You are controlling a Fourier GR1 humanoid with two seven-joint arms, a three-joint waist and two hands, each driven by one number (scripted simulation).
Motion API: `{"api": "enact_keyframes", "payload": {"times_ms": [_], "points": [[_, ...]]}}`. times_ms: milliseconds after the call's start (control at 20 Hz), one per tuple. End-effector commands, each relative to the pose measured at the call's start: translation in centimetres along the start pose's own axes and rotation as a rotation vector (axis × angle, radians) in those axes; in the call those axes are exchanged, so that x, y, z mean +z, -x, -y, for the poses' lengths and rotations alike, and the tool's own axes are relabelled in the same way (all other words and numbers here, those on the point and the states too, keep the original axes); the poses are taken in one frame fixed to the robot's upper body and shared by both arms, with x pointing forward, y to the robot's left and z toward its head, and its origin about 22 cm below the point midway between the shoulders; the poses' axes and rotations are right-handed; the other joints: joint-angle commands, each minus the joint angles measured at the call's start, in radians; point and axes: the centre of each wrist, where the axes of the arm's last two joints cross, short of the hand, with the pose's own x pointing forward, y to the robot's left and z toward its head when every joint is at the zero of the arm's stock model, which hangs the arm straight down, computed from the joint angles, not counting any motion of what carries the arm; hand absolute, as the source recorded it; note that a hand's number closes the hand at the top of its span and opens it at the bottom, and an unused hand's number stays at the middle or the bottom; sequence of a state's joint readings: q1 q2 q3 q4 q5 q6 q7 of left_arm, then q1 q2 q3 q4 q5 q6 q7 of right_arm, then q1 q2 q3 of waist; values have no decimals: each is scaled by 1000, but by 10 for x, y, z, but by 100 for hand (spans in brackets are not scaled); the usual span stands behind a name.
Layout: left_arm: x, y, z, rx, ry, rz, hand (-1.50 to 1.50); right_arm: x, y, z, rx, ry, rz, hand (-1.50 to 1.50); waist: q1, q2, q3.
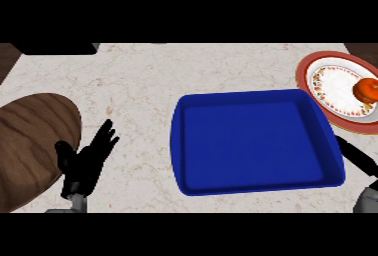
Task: Pick the squash from the tray and place it in the plate
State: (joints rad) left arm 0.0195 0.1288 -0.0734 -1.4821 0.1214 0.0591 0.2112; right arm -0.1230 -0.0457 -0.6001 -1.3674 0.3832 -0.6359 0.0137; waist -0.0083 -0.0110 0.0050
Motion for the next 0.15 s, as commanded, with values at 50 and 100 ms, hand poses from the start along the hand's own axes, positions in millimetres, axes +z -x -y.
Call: {"api": "enact_keyframes", "payload": {"times_ms": [50, 100], "points": [[-6, 24, 6, 9, 1, -53, 0, 25, 15, 13, 36, 10, -5, -150, 4, 11, -5], [-3, 20, 1, 23, -6, -78, 0, 30, -3, 3, 22, 4, -4, -150, 6, 11, -5]]}}
